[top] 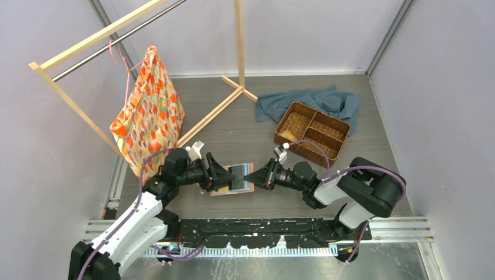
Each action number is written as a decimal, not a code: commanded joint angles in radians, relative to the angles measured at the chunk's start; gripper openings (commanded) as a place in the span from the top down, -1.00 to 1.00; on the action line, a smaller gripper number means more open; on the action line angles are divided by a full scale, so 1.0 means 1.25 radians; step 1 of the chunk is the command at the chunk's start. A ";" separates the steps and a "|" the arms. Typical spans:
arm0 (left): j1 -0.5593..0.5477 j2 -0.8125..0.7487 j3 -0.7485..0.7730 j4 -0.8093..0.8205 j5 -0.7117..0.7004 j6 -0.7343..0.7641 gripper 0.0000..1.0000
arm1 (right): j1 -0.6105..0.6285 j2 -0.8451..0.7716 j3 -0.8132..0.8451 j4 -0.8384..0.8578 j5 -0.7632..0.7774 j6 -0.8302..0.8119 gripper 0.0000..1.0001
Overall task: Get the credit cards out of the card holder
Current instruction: Remove the credit card from the card holder, then place the credit card in the storage box.
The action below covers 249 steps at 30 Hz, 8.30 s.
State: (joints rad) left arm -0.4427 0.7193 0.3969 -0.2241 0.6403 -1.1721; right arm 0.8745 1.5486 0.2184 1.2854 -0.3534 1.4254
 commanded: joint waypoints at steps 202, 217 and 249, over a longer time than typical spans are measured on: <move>0.062 0.173 0.213 -0.116 0.058 0.223 -0.49 | -0.145 -0.453 0.594 -1.482 0.367 -0.478 0.99; 0.062 0.201 0.247 -0.200 0.012 0.294 -0.49 | -0.480 -0.197 0.909 -2.032 0.684 -0.461 0.99; 0.061 0.206 0.223 -0.176 0.025 0.293 -0.47 | -0.487 0.126 0.892 -1.939 0.843 -0.509 0.99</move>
State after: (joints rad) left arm -0.3645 0.9798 0.6777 -0.4622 0.6556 -0.8257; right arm 0.2726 1.6875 1.3312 -1.1553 0.6598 0.8162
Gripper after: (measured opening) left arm 0.740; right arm 0.020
